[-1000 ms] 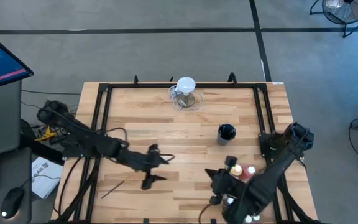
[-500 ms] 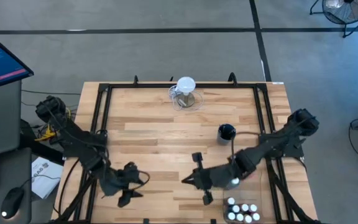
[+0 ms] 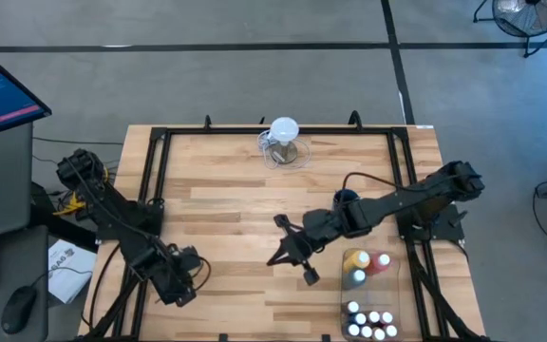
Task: Pick & Place Paint Supplies
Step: Put the black gold paintbrush into the blue cup
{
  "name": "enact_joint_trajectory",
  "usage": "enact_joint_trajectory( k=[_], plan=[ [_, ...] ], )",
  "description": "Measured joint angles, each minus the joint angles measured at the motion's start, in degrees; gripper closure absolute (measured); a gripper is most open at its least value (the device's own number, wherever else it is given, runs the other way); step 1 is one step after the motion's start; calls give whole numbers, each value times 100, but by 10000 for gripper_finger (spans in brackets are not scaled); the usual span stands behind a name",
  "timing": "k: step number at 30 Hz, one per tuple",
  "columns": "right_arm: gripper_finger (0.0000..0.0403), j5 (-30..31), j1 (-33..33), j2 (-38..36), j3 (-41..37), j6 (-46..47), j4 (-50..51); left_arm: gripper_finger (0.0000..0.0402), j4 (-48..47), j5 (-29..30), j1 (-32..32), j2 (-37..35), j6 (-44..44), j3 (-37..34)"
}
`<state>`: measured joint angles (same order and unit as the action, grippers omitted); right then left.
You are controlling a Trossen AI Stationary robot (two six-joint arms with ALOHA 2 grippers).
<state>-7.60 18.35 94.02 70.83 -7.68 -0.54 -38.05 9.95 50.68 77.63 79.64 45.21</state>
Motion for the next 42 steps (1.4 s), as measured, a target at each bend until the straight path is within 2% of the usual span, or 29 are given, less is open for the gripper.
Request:
enact_joint_trajectory(
  k=[3,11,15,18,26,34,42],
  plan=[
    [403,-6,-10,1,0,-165,-24,280,-228,-161,15,13,217,-51],
    [403,-6,5,2,0,-284,-12,251,335,102,66,13,516,-632],
    [403,-6,75,2,0,-278,-93,250,652,101,116,155,633,-1015],
    [402,-8,128,2,0,-235,-142,255,635,20,114,320,558,-1032],
    [389,-6,155,2,0,-199,-162,279,472,4,105,846,343,-985],
    [386,-4,146,2,0,6,-166,302,327,80,-26,848,237,-949],
    [389,-4,157,4,0,114,-139,378,234,-97,-545,839,-610,-949]
  ],
)
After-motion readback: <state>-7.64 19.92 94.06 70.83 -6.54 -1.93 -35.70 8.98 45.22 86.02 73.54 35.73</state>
